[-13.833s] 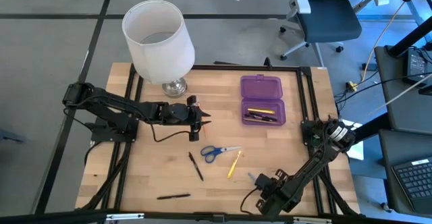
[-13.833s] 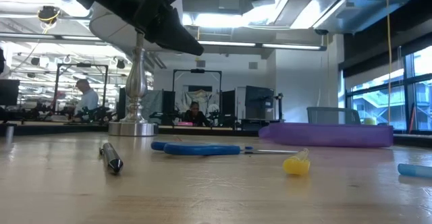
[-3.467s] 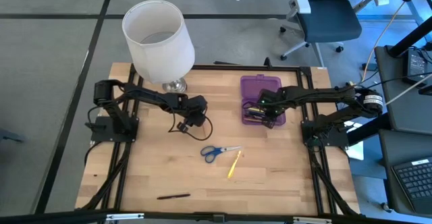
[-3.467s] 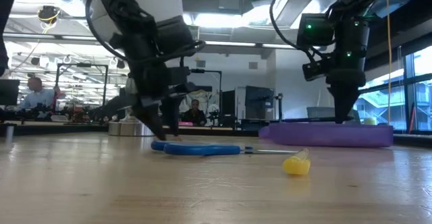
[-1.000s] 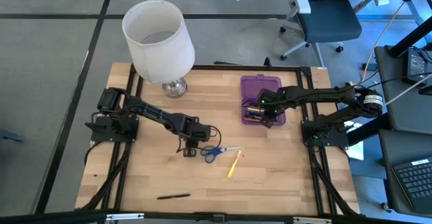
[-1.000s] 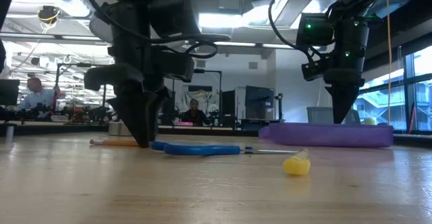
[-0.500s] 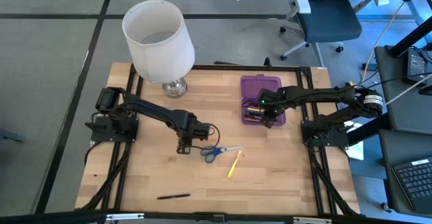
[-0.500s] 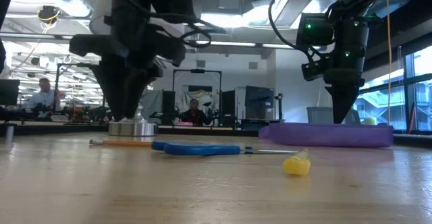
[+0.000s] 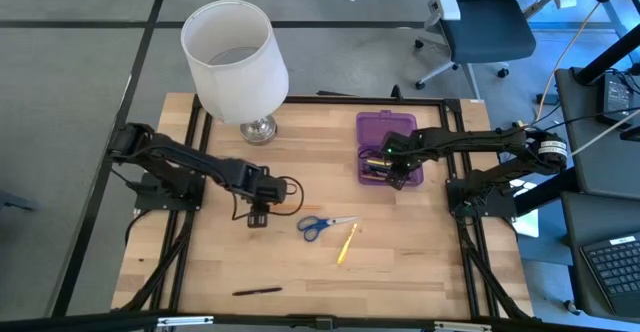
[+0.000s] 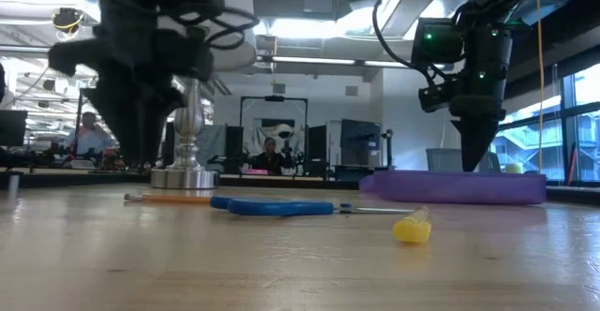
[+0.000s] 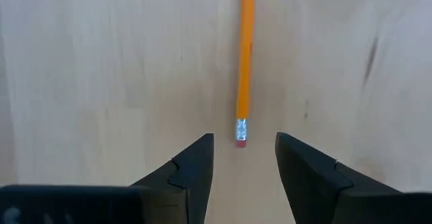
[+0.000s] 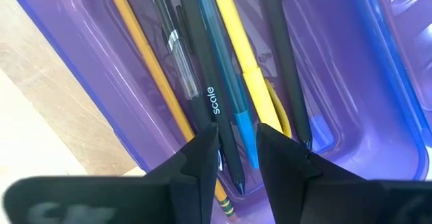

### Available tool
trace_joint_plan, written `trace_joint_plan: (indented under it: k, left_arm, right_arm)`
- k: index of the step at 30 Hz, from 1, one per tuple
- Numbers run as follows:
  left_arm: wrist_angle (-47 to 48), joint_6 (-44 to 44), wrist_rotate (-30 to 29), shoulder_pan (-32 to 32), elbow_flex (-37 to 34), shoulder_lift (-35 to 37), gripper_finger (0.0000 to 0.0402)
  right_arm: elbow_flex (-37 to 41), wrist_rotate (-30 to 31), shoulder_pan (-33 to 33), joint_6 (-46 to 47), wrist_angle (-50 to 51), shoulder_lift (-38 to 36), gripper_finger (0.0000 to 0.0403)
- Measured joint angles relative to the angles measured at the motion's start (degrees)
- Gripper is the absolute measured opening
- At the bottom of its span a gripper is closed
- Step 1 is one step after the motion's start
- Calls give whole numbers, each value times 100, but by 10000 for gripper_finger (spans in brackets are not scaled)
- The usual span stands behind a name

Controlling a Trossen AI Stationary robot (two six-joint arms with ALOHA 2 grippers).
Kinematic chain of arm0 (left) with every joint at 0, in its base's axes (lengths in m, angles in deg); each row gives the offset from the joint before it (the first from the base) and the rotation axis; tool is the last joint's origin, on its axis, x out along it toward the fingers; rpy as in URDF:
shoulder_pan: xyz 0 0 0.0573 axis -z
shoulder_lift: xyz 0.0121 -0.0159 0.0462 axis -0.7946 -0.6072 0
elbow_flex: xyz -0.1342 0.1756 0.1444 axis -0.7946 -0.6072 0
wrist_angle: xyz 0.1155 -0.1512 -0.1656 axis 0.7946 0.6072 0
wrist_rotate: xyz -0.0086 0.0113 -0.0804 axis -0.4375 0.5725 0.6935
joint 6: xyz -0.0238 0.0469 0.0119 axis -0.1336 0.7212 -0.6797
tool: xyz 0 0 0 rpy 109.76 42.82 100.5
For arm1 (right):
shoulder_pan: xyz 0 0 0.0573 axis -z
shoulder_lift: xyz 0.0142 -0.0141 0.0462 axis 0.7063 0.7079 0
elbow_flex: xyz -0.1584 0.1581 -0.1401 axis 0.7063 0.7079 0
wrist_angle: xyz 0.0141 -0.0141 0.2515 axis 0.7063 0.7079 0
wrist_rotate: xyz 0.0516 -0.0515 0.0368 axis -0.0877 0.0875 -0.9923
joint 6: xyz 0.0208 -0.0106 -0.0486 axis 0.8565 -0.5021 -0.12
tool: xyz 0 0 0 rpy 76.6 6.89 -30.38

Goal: Pick & place school supplies into a supply box
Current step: Put the pencil into the purple supply box

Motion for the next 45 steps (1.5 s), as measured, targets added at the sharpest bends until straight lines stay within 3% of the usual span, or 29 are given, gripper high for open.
trace_joint_plan:
  k: [10, 23, 29, 40, 45]
  left_arm:
    - [-589, 0, 28, -9, -569, -53, 150]
    - [-820, 55, 28, -11, -575, -394, 138]
    - [-837, 65, 77, -11, -550, -662, 111]
    - [-890, 279, 94, -9, -568, -637, 17]
    - [-886, 463, 94, -9, -566, -635, 9]
  right_arm:
    - [0, 0, 0, 127, -21, 0, 107]
    - [0, 0, 0, 127, -23, 0, 107]
    - [0, 0, 1, 130, -7, 0, 107]
    - [-2, 2, -2, 568, 2, -5, 107]
    - [-4, 2, -2, 732, -2, -135, 107]
